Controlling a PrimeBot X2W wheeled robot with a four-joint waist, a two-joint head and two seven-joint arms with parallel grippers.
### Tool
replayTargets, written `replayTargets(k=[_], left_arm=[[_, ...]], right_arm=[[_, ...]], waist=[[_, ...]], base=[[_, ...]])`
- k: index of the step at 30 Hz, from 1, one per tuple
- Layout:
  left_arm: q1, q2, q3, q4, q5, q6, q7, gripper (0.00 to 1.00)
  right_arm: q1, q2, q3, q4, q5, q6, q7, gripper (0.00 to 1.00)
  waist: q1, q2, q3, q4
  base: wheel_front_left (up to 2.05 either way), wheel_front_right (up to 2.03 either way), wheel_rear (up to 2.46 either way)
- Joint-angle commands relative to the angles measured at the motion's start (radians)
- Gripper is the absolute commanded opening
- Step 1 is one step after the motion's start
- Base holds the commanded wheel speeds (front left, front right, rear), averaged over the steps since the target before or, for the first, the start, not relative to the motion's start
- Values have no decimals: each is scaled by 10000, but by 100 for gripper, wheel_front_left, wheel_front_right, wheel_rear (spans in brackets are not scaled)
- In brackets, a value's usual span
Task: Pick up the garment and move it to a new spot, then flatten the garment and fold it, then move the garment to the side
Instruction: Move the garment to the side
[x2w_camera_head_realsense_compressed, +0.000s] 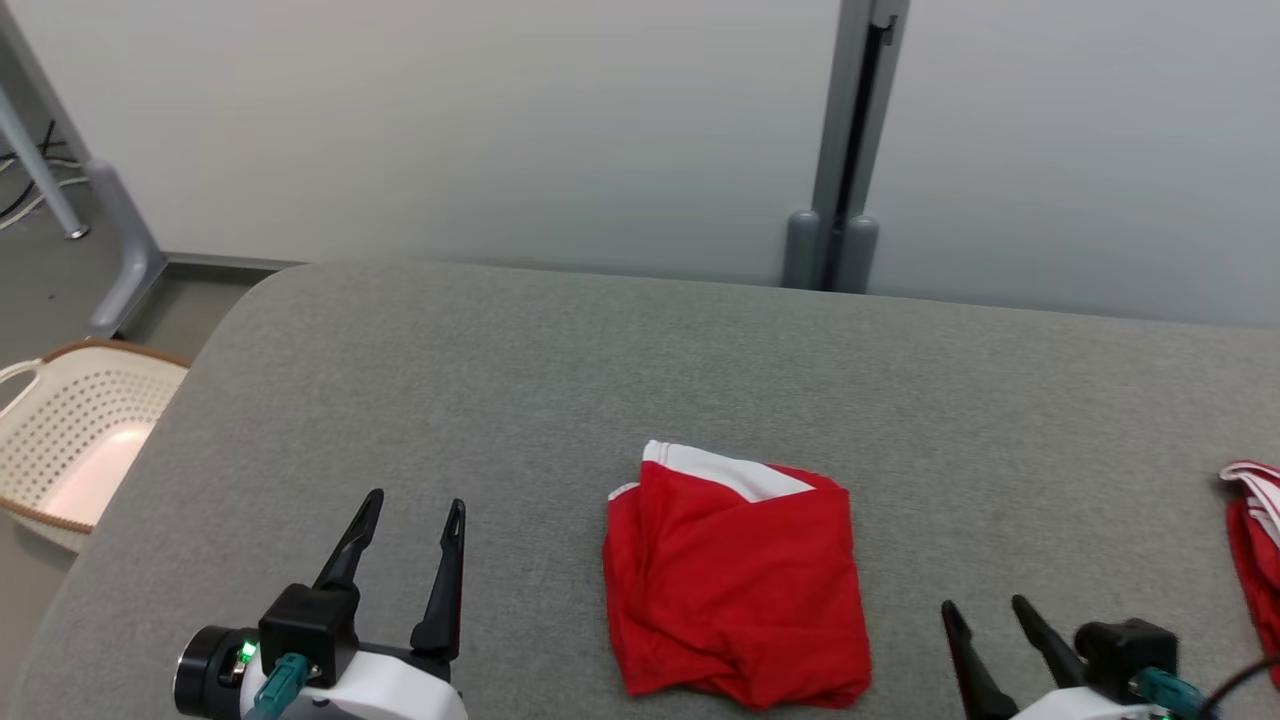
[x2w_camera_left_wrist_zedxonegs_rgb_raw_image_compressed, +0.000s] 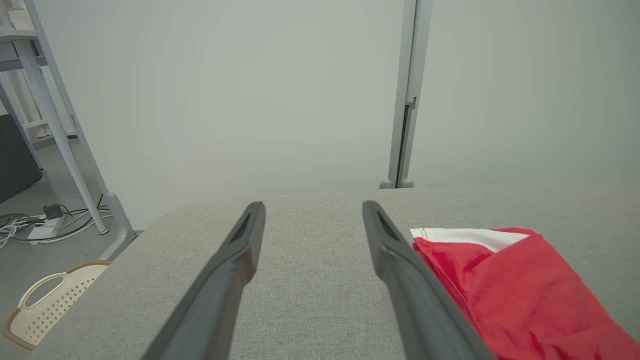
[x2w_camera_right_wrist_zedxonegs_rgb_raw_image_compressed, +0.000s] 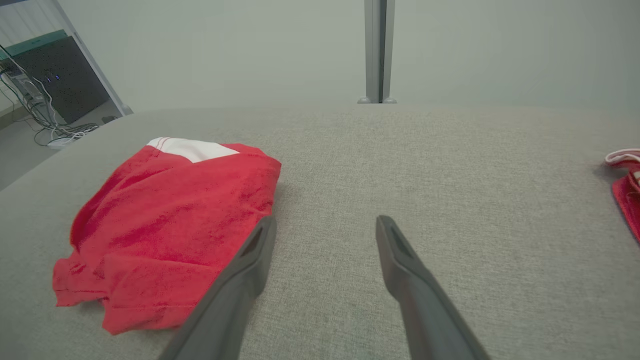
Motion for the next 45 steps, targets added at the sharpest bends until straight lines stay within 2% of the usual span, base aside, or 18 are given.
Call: replayTargets(k=[1,8,15,16,17,18,19,26,32,39,40,45], left_arm=[[-235,-31,-19,77,21,-29,-85,100],[-716,-399,-80,377,-94,-18,-467,100],[-836,-521,-108,610,-161,-45,-692,100],[-838,-519,-91,625,-167,-25,-703,100],[-841,-527,-95,646,-170,-23,-715,100],[-841,-533,-109,658,-170,-30,-730,100],[-833,-527,-105,662,-175,-23,-755,100],[-816,-523,-79,630,-209,16,-845,100],[-542,-434,148,421,-280,200,-907,100],[-553,-375,387,114,-413,302,-950,100],[-591,-338,458,40,-430,348,-961,100],[-892,-233,599,-64,-448,389,-944,100]], right_arm=[[-278,-29,183,423,97,0,-77,100],[-1563,53,710,2980,513,-1,-503,100],[-2633,144,1008,4957,1130,-1,-773,100],[-2752,158,1061,5119,1280,-1,-823,55],[-2839,165,1146,5271,1379,-1,-847,23],[-2893,167,1260,5396,1474,-1,-882,23],[-2953,166,1347,5499,1584,-1,-913,0],[-3297,-139,1991,5713,1843,-4,-1198,0],[-3470,-639,2837,5318,1942,-6,-1273,0],[-3699,-1869,3499,4504,1831,-9,-1223,0],[-3792,-2239,3643,4289,1817,-9,-1084,0],[-4484,-3210,3349,3860,1974,-11,-933,0]], waist=[[0,0,310,577],[0,0,606,1485],[0,0,744,1735],[0,0,778,1710],[0,0,801,1680],[0,0,814,1642],[0,0,841,1583],[0,0,901,995],[0,0,1036,-346],[0,0,1348,-2167],[0,0,1444,-2721],[0,0,1791,-3733]], base=[[0,0,0],[0,0,0],[0,0,0],[0,0,0],[0,0,0],[0,0,0],[0,0,0],[0,0,0],[0,0,0],[0,0,0],[0,0,0],[0,0,0]])
